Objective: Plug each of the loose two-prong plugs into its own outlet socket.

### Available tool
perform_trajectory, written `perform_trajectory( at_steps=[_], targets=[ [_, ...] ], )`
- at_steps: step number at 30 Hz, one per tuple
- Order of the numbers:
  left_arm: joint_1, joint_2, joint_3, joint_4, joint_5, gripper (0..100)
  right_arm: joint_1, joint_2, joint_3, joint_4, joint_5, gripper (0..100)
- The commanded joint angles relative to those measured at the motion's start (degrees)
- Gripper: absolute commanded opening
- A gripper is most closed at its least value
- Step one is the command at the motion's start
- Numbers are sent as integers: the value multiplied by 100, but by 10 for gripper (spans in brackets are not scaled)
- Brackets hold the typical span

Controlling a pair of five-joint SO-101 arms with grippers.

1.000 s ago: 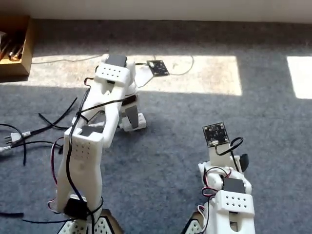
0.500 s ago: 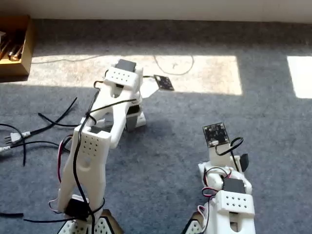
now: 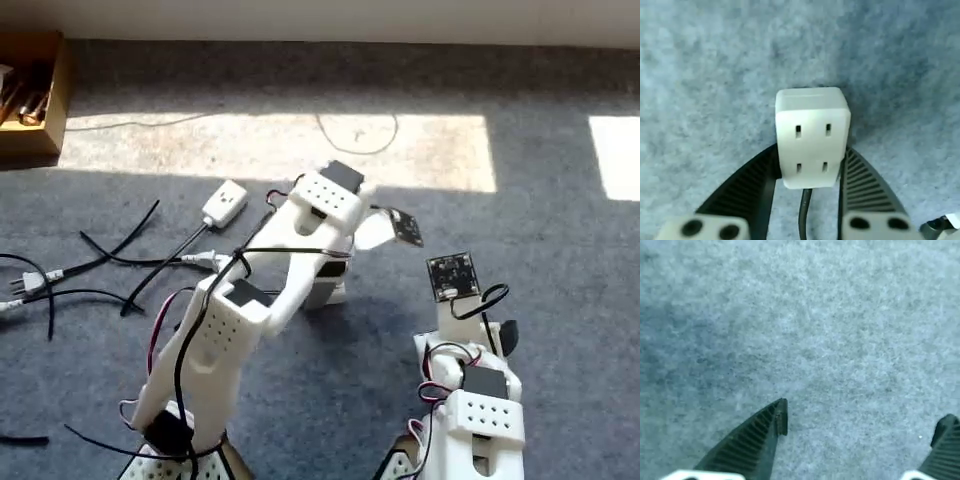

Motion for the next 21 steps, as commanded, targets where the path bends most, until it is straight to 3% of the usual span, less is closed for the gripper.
perform_trajectory(
  at_steps=[1, 7, 14, 17, 21],
  targets=[
    [251, -1086, 646, -141, 79, 4, 57, -75, -66, -110, 88, 429],
    [338, -3846, 3855, -1380, -62, 4, 57, -75, -66, -110, 88, 429],
    [-57, -6756, 7846, -2813, -1266, 4, 48, -75, -66, -110, 88, 429],
    [-602, -7380, 8356, -2681, -1609, 4, 4, -75, -66, -110, 88, 429],
    [-1903, -8092, 7547, -1679, -2242, 3, -189, -75, -57, -110, 88, 429]
  ],
)
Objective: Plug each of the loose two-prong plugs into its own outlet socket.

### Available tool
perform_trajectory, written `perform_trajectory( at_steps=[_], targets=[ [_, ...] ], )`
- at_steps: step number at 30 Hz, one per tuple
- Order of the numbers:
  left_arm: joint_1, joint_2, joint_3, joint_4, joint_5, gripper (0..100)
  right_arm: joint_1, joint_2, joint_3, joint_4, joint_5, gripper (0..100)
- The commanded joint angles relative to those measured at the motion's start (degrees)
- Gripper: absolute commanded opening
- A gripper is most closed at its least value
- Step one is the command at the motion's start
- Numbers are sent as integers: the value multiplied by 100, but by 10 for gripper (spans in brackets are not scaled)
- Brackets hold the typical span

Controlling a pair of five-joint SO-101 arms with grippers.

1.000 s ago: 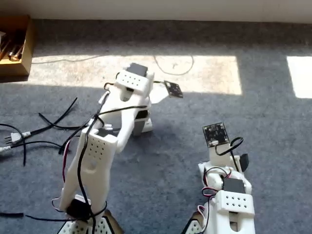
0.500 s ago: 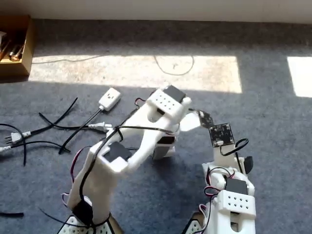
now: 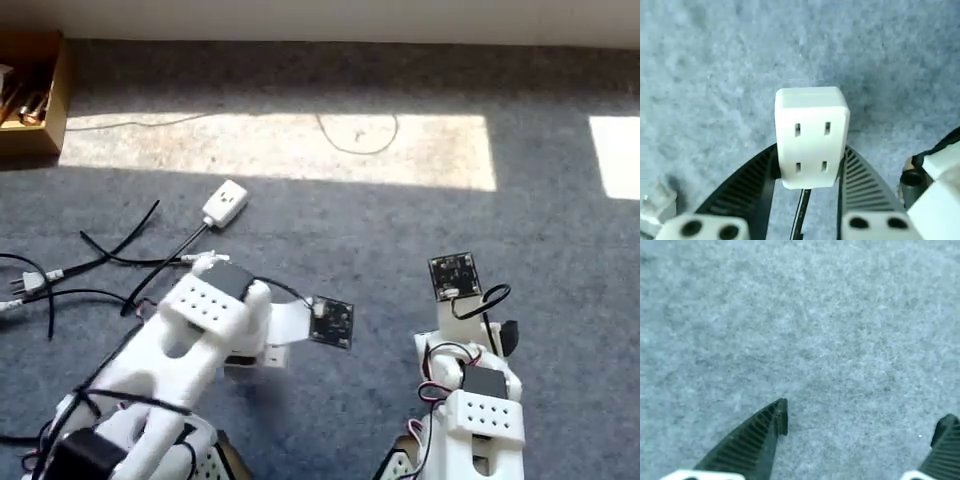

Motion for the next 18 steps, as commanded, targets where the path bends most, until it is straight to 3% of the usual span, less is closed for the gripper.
perform_trajectory(
  at_steps=[1, 7, 12, 15, 18],
  targets=[
    [-1253, -725, -954, 844, -571, 3, -136, -75, -57, -92, 88, 429],
    [-3046, -760, -3732, 1802, -1486, 3, -163, -75, -57, -92, 79, 429],
    [-3952, -215, -5701, 2251, -1952, 3, -163, -66, -57, -84, 79, 429],
    [-4242, 110, -6202, 2347, -2110, 3, -163, -66, -57, -84, 79, 429],
    [-4233, 391, -5921, 2347, -1978, 3, -163, -66, -57, -84, 79, 429]
  ],
)
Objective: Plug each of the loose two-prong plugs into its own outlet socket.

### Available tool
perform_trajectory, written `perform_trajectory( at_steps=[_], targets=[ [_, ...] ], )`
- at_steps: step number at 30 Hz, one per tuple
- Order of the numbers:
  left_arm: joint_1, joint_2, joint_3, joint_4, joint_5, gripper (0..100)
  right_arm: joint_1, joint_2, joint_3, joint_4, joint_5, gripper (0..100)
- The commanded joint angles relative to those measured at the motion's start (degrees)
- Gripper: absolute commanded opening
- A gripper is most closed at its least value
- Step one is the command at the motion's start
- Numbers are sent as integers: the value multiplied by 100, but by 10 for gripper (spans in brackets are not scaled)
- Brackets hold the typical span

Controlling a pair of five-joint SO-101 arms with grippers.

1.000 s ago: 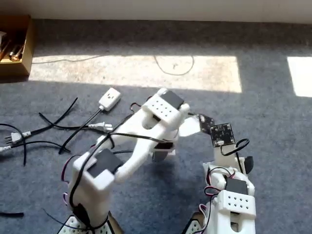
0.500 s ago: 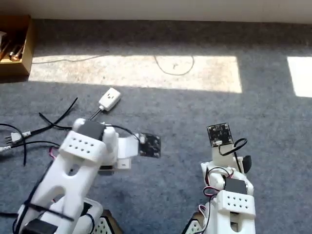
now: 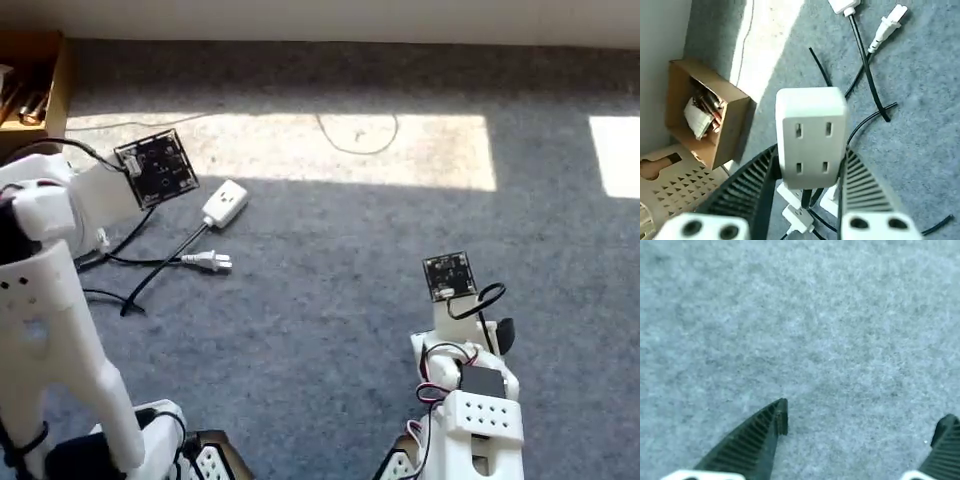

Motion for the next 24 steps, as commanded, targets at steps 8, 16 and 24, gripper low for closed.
perform_trajectory(
  at_steps=[8, 16, 24],
  targets=[
    [2334, 523, 2571, -246, 844, 3, -31, -66, -57, -84, 62, 429],
    [4488, 549, 5622, -3130, 1996, 3, -4, -66, -40, -75, 62, 429],
    [4145, 2510, 5218, -4466, 2365, 3, -4, -66, -31, -66, 62, 429]
  ],
)
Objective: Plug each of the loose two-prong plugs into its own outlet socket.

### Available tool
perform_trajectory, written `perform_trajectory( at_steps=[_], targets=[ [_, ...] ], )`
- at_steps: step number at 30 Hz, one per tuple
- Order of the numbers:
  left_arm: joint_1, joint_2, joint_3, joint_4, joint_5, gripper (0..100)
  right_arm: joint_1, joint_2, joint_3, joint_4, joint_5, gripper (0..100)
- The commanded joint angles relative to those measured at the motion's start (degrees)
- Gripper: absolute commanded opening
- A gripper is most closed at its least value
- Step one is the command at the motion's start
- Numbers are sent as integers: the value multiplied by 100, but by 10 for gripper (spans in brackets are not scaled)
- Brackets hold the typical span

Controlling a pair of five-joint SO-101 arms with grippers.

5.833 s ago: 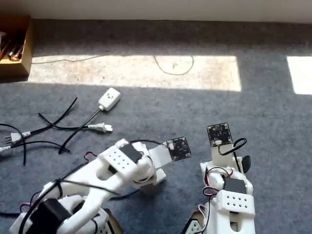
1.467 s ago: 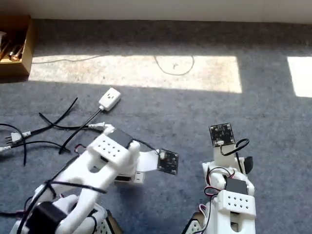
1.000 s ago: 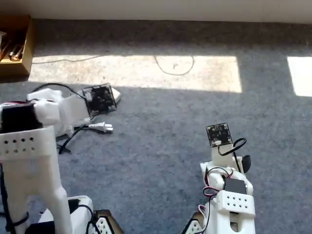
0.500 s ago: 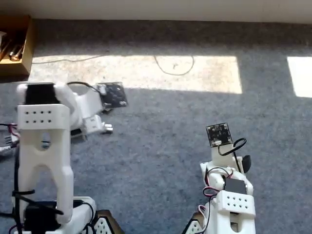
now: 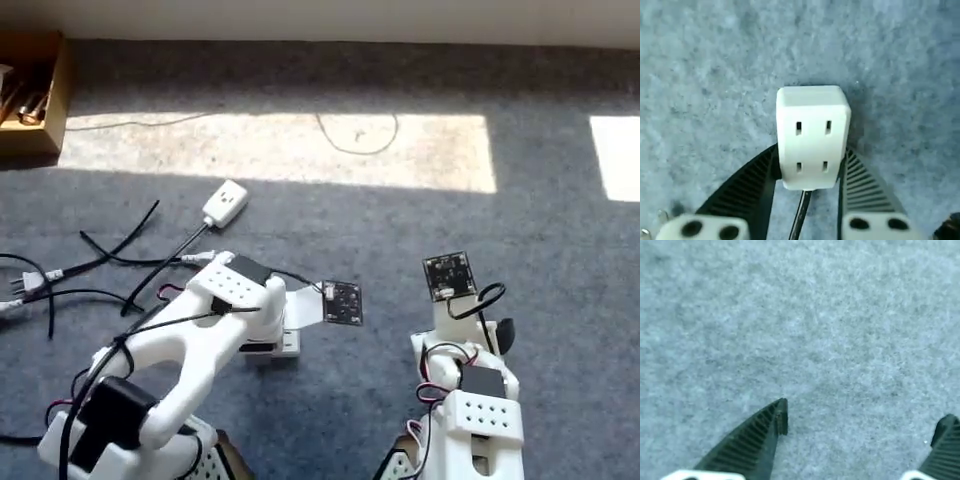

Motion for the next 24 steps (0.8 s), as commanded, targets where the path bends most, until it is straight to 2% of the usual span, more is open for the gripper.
perform_trajectory(
  at_steps=[1, 6, 11, 19, 24],
  targets=[
    [-198, 945, -734, -141, 246, 3, -4, -66, -48, -66, 62, 429],
    [136, 1534, -1508, 545, 264, 4, -4, -66, -48, -66, 62, 429],
    [119, 1279, -1833, 914, 475, 8, -13, -66, -57, -66, 62, 429],
    [-259, 567, -1912, 1521, 466, 249, -22, -66, -66, -66, 62, 429],
    [-356, 119, -1903, 1969, 211, 267, -40, -66, -66, -66, 62, 429]
  ],
)
